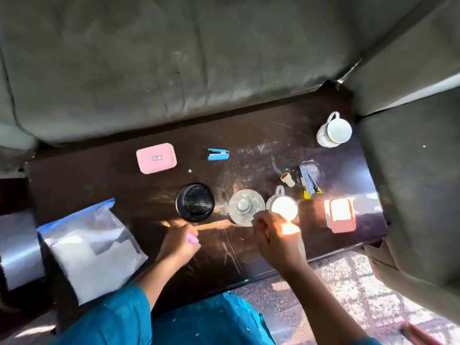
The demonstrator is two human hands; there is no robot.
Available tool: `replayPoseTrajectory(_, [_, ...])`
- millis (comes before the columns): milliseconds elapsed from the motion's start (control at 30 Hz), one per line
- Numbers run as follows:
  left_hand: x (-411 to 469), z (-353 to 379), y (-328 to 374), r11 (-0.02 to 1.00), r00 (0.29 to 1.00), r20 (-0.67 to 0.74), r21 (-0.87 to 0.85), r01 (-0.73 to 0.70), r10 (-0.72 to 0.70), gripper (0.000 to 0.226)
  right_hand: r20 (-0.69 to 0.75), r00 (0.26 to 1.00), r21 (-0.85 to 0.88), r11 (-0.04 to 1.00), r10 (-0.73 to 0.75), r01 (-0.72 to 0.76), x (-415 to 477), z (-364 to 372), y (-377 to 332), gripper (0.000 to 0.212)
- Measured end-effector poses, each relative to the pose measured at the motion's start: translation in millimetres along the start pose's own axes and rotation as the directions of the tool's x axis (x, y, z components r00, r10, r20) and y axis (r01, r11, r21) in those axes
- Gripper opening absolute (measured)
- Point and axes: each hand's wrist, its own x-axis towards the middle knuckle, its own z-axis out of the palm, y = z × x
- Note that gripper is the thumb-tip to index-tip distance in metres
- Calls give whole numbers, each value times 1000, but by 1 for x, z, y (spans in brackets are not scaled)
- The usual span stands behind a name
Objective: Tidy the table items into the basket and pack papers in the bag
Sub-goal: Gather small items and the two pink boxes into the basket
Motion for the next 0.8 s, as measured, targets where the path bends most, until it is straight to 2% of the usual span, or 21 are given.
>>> replayPoseTrajectory(67, [-15, 7, 17, 992, 991, 50, 2, -126, 126, 22, -90, 990, 49, 994, 105, -101, 16, -10, 15, 5])
replayPoseTrajectory(100, [-21, 12, 27, 982, 982, 38, -5, -186, 186, 24, -114, 981, 37, 987, 160, -156, 27, -15, 25, 5])
replayPoseTrajectory(167, [-28, 20, 43, 960, 960, 9, -24, -279, 279, 26, -103, 954, -21, 958, 282, -286, 54, -18, 45, 13])
replayPoseTrajectory(233, [-31, 25, 56, 951, 953, -11, -68, -303, 303, 27, -61, 936, -64, 934, 348, -351, 79, -17, 63, 22])
replayPoseTrajectory(467, [-21, 29, 59, 944, 945, -60, -53, -326, 323, 21, 168, 945, -240, 941, 281, -238, 133, 2, 102, 32])
replayPoseTrajectory(567, [-17, 28, 54, 943, 948, -62, -94, -318, 313, 19, 236, 944, -459, 882, 233, -103, 144, 6, 105, 30])
replayPoseTrajectory(633, [-16, 28, 49, 943, 949, -55, -106, -314, 310, 19, 242, 943, -516, 853, 229, -74, 147, 4, 103, 32])
replayPoseTrajectory(733, [-21, 22, 48, 940, 944, -51, -88, -330, 326, 16, 175, 959, -459, 880, 223, -121, 147, -9, 91, 29])
replayPoseTrajectory(800, [-30, 15, 49, 935, 939, -49, -90, -343, 340, 15, 63, 964, -247, 939, 260, -237, 144, -22, 75, 22])
